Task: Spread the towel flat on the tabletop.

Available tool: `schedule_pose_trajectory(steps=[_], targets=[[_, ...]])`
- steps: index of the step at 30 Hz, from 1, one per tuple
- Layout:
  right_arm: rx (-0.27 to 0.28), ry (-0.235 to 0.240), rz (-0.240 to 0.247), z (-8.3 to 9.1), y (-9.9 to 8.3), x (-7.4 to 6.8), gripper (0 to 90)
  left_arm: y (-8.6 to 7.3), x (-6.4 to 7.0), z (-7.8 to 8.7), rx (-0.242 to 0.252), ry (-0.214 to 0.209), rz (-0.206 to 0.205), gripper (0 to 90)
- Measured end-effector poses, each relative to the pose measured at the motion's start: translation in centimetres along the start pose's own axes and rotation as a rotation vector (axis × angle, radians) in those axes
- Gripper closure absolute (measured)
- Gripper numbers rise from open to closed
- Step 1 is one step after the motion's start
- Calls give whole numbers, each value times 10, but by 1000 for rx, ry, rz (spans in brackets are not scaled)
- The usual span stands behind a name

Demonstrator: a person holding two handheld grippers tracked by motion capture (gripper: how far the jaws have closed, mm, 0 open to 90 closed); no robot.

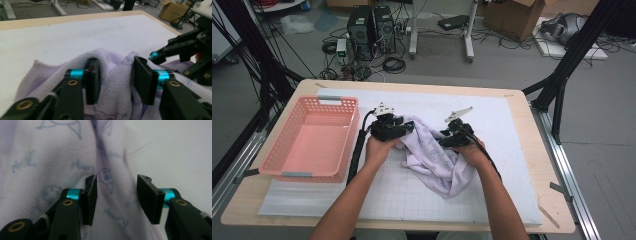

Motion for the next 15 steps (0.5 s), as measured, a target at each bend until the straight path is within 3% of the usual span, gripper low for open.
schedule_pose_trajectory(steps=[1,2,3,4,5,6,7,8,9,10,15], targets=[[-16,28,22,-4,2,-3,736,0,0,1,-1,-2,-2,514],[-16,28,22,-4,2,-3,736,1,-1,2,-5,4,-9,514],[2,-16,53,-3,8,-2,834,1,-1,3,-6,9,-13,473],[2,-16,53,-3,8,-2,834,1,-1,3,-10,7,-16,473],[36,-113,-4,3,13,10,845,1,0,4,-12,8,-20,450],[36,-113,-4,3,13,10,845,1,0,5,-16,10,-28,447],[94,-224,-73,14,15,26,848,2,1,6,-15,7,-32,448],[123,-288,-112,21,16,33,848,2,2,7,-13,7,-40,455],[123,-288,-112,21,16,33,848,3,4,9,-7,6,-52,455],[171,-394,-171,37,16,47,848,4,6,11,2,-6,-57,465],[226,-641,-263,73,7,71,845,4,10,14,2,-23,-60,471]])
Point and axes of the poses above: each handheld gripper's, and its own axes: z roughly backward along the jaws, y roughly out of its top, x roughly to its right, the point moved 4 cm from there along -z, roughly forward along the jaws, and after that the axes turned 6 degrees about x, right-handed, at the moved point
